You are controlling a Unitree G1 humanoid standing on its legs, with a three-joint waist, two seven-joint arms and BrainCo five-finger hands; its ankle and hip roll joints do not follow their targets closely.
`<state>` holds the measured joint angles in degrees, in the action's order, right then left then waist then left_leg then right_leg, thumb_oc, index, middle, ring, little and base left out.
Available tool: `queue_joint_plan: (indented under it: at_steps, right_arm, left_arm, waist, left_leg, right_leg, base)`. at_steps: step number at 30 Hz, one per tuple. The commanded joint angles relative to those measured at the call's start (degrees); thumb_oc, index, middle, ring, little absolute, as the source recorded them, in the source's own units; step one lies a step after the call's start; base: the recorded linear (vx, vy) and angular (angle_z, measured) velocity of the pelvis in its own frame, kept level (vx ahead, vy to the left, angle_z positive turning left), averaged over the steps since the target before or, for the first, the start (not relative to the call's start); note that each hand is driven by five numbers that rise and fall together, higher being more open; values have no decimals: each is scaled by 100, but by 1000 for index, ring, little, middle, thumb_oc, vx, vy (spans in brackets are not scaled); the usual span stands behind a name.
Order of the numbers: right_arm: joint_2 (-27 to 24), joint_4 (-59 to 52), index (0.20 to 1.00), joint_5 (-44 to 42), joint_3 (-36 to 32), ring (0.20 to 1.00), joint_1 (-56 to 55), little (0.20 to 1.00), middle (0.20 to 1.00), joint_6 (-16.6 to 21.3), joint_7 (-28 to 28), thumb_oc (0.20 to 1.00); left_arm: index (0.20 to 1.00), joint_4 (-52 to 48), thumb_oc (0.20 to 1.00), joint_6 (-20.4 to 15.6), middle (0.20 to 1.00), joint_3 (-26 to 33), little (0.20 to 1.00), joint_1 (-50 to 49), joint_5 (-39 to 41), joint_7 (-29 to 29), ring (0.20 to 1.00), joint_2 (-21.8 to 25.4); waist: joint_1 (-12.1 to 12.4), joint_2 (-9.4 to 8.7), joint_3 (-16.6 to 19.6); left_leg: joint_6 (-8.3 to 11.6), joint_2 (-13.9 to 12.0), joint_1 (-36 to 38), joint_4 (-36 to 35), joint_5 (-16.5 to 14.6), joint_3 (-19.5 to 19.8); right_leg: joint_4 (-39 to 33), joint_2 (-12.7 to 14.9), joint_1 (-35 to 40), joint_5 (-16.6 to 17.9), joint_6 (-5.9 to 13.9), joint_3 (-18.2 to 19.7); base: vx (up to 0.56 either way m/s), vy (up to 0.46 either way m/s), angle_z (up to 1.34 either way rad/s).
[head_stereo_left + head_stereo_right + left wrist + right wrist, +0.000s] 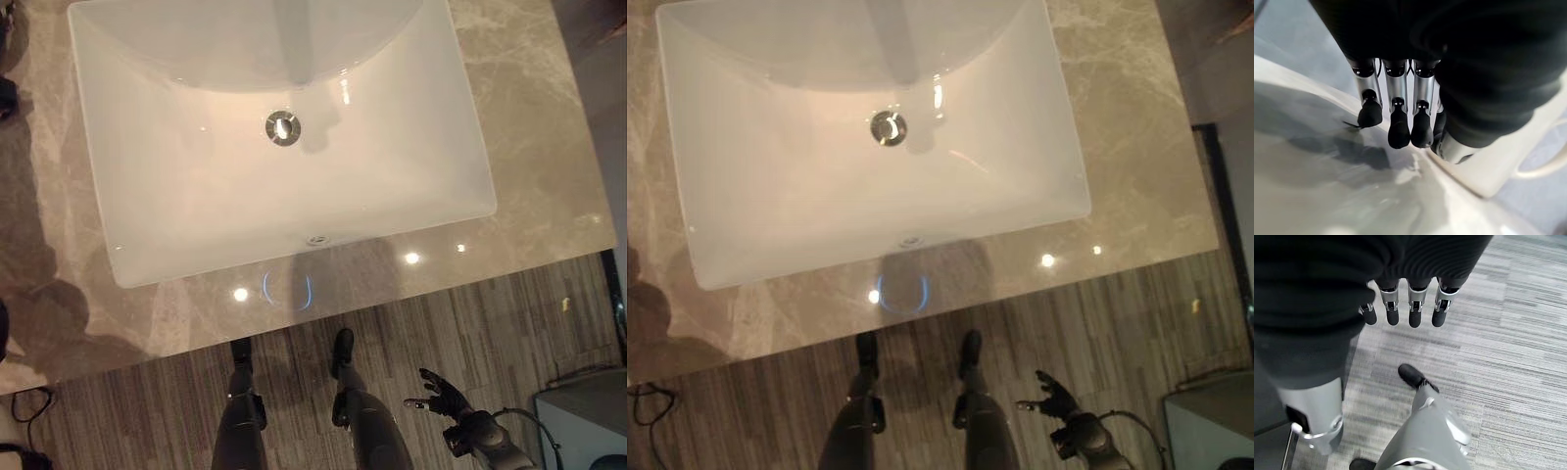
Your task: Put brush and paste in cup on sink, flatten towel.
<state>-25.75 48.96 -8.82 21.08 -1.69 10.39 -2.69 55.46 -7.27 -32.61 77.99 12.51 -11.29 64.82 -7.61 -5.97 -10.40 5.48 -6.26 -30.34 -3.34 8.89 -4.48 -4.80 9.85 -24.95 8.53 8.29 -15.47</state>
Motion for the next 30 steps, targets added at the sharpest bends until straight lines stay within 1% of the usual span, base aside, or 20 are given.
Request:
queue_joint_plan:
  at_steps: [1, 2, 3, 4, 5, 9, 15, 18, 22, 25, 27, 30]
  right_arm:
    - [-133, 131, 1000, -233, -172, 1000, -305, 1000, 1000, 40, -18, 1000]
    - [-163, 134, 1000, -277, -215, 1000, -405, 1000, 1000, 36, -27, 1000]
    - [-155, 128, 1000, -278, -224, 1000, -403, 1000, 1000, 36, -26, 1000]
    - [-138, 176, 1000, -309, -246, 1000, -443, 1000, 1000, 41, -27, 1000]
    - [-131, 178, 1000, -360, -288, 1000, -521, 1000, 1000, 39, -32, 1000]
    - [-103, 169, 1000, -412, -330, 1000, -668, 1000, 1000, 40, -71, 1000]
    - [-132, -29, 1000, -373, -296, 1000, -806, 1000, 1000, 56, -114, 1000]
    - [-173, -227, 1000, -426, -309, 1000, -795, 1000, 1000, 105, -109, 1000]
    - [-186, -265, 1000, -420, -309, 1000, -792, 1000, 1000, 127, -95, 1000]
    - [-182, -293, 1000, -401, -316, 1000, -838, 1000, 1000, 121, -87, 1000]
    - [-179, -194, 1000, -337, -323, 1000, -874, 1000, 1000, 106, -81, 1000]
    - [-169, -122, 1000, -302, -316, 1000, -858, 1000, 1000, 98, -60, 1000]
  left_arm:
    - [200, 579, 200, -59, 200, -49, 200, 249, 3, -231, 200, -19]
    - [200, 877, 200, -57, 200, -206, 200, 481, 4, -231, 200, -36]
    - [200, 892, 200, -65, 200, -230, 200, 514, 8, -228, 200, -43]
    - [200, 1011, 200, -48, 200, -277, 200, 603, 29, -233, 200, -73]
    - [200, 1136, 200, -49, 200, -325, 200, 723, 28, -258, 200, -113]
    - [200, 1170, 200, -76, 200, -401, 200, 778, -19, -273, 200, -156]
    - [200, 879, 200, -206, 200, -303, 200, 564, 26, -331, 200, -369]
    - [200, 457, 200, -348, 200, -236, 200, 410, 75, -420, 200, -509]
    - [200, 245, 200, -378, 200, -153, 200, 267, 81, -479, 200, -600]
    - [200, 108, 200, -395, 200, -112, 200, 187, 45, -500, 200, -755]
    - [200, -23, 200, -404, 200, -50, 200, 76, -7, -509, 200, -938]
    - [200, -14, 200, -377, 200, 2, 200, 57, -73, -548, 200, -1056]
  waist:
    - [-85, -23, -23]
    - [-147, -14, 27]
    - [-148, -44, -6]
    - [-170, -49, 28]
    - [-233, -76, 29]
    - [-290, -126, 56]
    - [-342, -169, 115]
    - [-370, -189, 129]
    - [-375, -188, 135]
    - [-378, -198, 145]
    - [-360, -206, 162]
    - [-357, -199, 185]
  left_leg:
    - [-13, -39, 136, -166, -41, -159]
    - [40, -88, 179, -166, -202, -131]
    - [-10, -49, 120, -166, -49, -184]
    - [38, -90, 171, -166, -208, -155]
    - [49, -110, 176, -166, -213, -175]
    - [44, -115, 191, -166, -233, -206]
    - [29, -90, 226, -166, -255, -237]
    - [26, -83, 233, -166, -271, -273]
    - [25, -79, 234, -166, -279, -296]
    - [23, -77, 244, -166, -285, -298]
    - [19, -60, 259, -166, -288, -271]
    - [20, -63, 263, -166, -292, -256]
  right_leg:
    - [-20, 279, 113, 634, 638, 232]
    - [-20, 234, 133, 568, 671, 285]
    - [-20, 274, 77, 675, 652, 255]
    - [-20, 232, 110, 598, 671, 301]
    - [-20, 231, 89, 660, 671, 337]
    - [-20, 244, 74, 710, 671, 360]
    - [-20, 275, 94, 711, 671, 349]
    - [-20, 283, 77, 705, 671, 350]
    - [-20, 289, 68, 705, 671, 348]
    - [-20, 293, 84, 703, 671, 332]
    - [-20, 310, 118, 702, 671, 293]
    - [-20, 318, 132, 689, 671, 277]
  base:
    - [64, 45, -16]
    - [-9, 44, -12]
    - [68, 35, -11]
    - [-6, 33, -8]
    - [70, 20, -7]
    - [5, 25, -3]
    - [6, 20, -4]
    - [-5, 11, 0]
    - [0, 0, 0]
    - [0, 0, 0]
    - [0, 0, 0]
    - [0, 0, 0]
